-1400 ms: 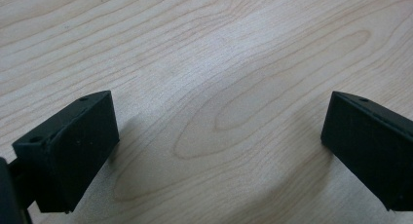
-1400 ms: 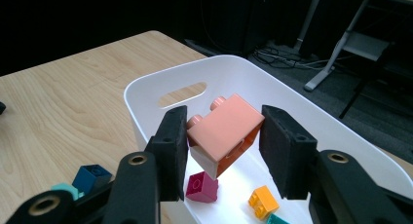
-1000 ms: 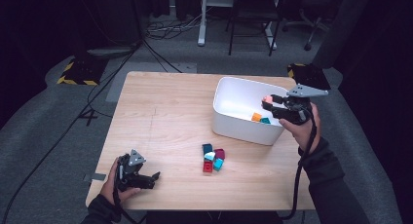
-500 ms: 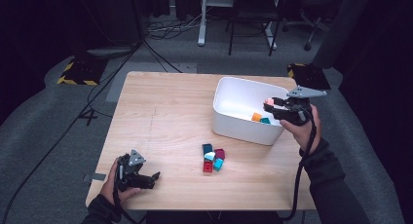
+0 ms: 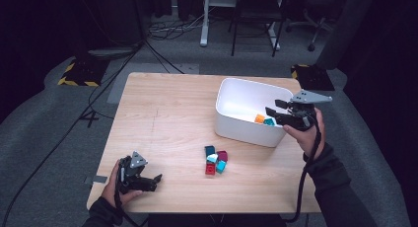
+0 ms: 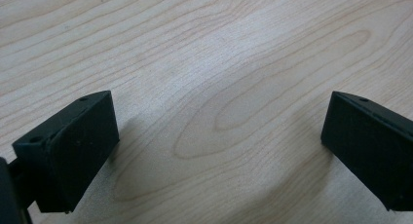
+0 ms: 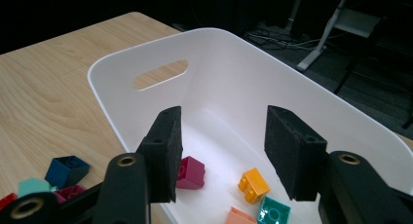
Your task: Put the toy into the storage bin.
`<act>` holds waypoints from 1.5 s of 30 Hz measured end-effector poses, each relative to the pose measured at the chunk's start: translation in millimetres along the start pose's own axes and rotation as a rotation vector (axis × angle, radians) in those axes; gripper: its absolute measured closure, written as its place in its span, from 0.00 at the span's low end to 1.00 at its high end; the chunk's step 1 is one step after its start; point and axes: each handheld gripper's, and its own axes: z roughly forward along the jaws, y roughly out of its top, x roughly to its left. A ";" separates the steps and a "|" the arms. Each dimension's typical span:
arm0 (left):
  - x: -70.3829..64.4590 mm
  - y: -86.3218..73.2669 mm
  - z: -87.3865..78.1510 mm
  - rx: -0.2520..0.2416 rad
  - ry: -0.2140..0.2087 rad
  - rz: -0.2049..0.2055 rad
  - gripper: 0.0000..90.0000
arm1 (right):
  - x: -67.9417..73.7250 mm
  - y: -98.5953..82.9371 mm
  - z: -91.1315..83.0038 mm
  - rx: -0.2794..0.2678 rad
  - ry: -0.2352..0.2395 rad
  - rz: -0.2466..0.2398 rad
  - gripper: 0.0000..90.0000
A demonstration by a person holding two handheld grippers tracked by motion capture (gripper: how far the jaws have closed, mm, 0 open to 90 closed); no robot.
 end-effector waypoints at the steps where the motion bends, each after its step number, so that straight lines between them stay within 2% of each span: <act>1: 0.0 0.0 -0.1 0.000 -0.001 0.000 0.01 | 1.8 0.7 -1.8 -0.005 0.005 -0.004 0.55; 11: 0.0 0.0 -0.1 0.001 0.000 0.001 0.01 | 29.4 3.9 -24.9 -0.060 0.079 -0.054 0.53; 12: 0.0 0.0 0.0 0.000 0.000 0.000 0.01 | 32.4 3.5 -26.5 -0.063 0.088 -0.072 0.53; 21: 0.0 0.0 -0.1 0.001 -0.001 0.000 0.01 | 58.5 -6.4 -30.4 -0.062 0.155 -0.112 0.52; 30: 0.0 0.0 -0.1 0.001 -0.001 0.000 0.01 | 87.2 -31.1 -18.8 -0.024 0.234 -0.169 0.51; 32: 0.0 0.0 -0.1 0.001 -0.001 0.000 0.01 | 93.3 -38.2 -13.9 -0.012 0.257 -0.163 0.51; 35: 0.0 0.0 -0.1 0.001 0.000 0.000 0.01 | 100.5 -48.6 -3.5 0.011 0.274 -0.188 0.50; 40: 0.0 0.0 -0.1 0.001 0.000 0.000 0.01 | 111.6 -66.4 16.9 0.062 0.296 -0.190 0.50; 43: 0.0 0.0 -0.1 0.001 0.000 0.000 0.01 | 119.4 -78.0 28.5 0.086 0.331 -0.172 0.50; 45: 0.0 0.0 -0.1 0.000 0.000 0.000 0.01 | 125.9 -83.5 33.7 0.103 0.348 -0.178 0.50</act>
